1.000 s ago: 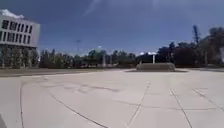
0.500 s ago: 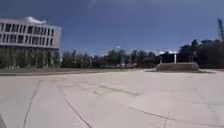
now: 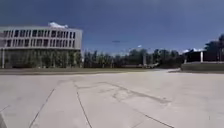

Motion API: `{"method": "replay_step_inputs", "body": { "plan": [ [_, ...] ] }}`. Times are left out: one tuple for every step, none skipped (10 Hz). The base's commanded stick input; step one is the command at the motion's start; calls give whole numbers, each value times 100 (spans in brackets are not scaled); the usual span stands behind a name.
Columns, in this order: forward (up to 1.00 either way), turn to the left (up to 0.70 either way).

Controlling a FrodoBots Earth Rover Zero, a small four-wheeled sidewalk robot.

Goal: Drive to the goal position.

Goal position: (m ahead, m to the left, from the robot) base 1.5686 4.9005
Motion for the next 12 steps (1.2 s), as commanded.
{"method": "replay_step_inputs", "body": {
  "plan": [
    [70,35],
    [70,35],
    [70,35],
    [70,35],
    [70,35],
    [70,35],
    [70,35],
    [70,35],
    [70,35],
    [70,35],
    [70,35],
    [70,35]
  ]
}}
